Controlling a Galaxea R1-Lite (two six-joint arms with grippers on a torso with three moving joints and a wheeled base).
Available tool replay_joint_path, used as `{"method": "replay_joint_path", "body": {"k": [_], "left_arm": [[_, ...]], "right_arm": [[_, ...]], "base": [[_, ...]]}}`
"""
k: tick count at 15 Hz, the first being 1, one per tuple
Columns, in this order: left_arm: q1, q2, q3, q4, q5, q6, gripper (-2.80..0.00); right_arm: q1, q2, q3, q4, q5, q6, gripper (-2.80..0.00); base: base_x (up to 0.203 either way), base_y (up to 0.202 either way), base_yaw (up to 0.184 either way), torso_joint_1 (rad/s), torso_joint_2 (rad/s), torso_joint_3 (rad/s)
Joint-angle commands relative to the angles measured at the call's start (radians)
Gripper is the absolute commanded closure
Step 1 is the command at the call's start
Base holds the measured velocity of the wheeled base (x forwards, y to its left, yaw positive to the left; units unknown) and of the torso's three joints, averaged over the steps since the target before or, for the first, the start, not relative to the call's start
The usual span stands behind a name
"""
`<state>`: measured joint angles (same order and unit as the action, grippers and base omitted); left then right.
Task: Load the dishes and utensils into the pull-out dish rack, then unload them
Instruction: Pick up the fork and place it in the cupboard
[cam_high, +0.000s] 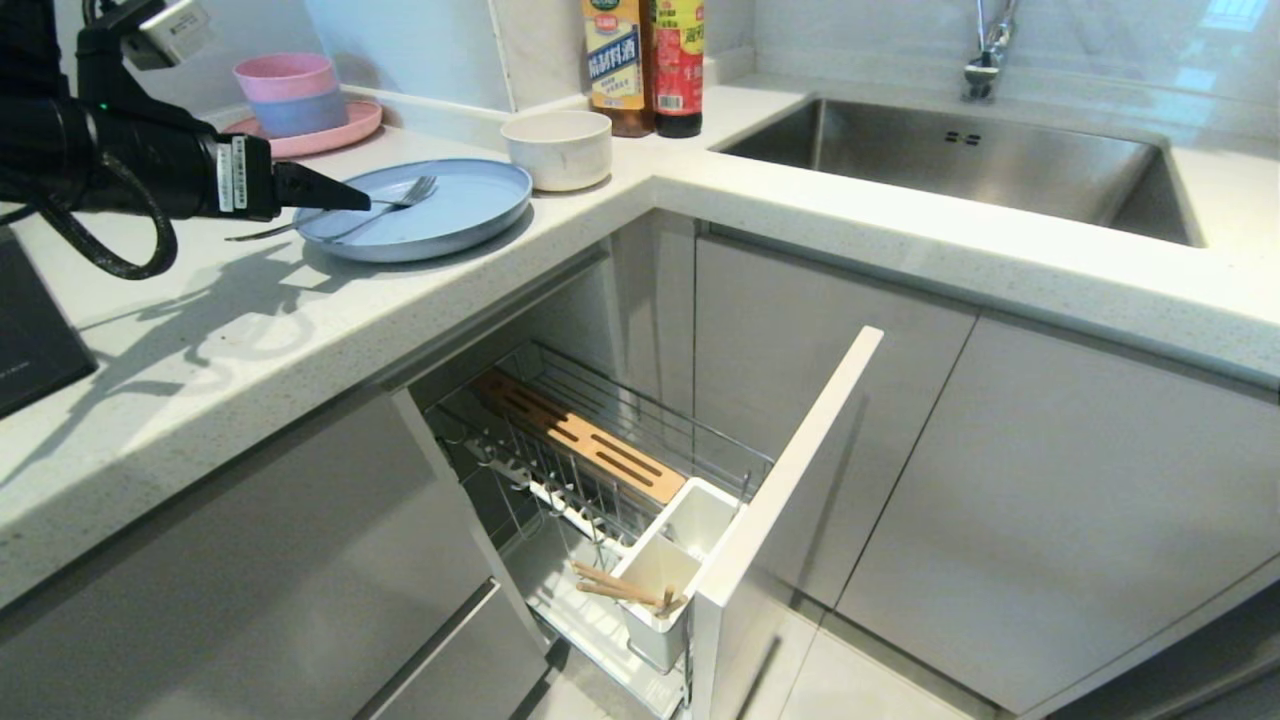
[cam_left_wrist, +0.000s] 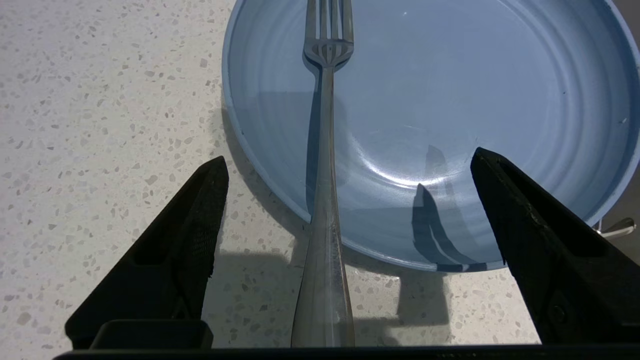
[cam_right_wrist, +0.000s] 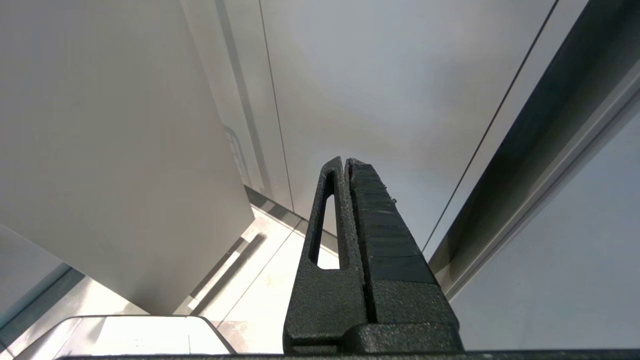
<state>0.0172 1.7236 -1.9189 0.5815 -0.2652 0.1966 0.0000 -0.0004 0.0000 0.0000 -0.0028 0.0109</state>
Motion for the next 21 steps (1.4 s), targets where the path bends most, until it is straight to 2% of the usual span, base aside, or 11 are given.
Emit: {"method": "replay_joint_path", "body": {"k": [1,6,21], "left_arm": [[0.004,0.007,0.001,0.004,-0.002,0.001,-2.8],[0.012,0.019,0.0,0.003,-0.048,0.0,-2.8],[-0.026,0.034,0.0,-0.069,-0.052,0.001,-2.8]], "right_arm": [[0.0,0.0,0.002,0.0,0.0,0.0,0.0],[0.0,0.0,0.002,0.0,0.0,0.0,0.0],[0.0,0.0,0.002,0.0,0.0,0.0,0.0]], "base": [[0.0,0.0,0.0,0.0,0.0,0.0],[0.0,0.0,0.0,0.0,0.0,0.0],[0.0,0.0,0.0,0.0,0.0,0.0]]}}
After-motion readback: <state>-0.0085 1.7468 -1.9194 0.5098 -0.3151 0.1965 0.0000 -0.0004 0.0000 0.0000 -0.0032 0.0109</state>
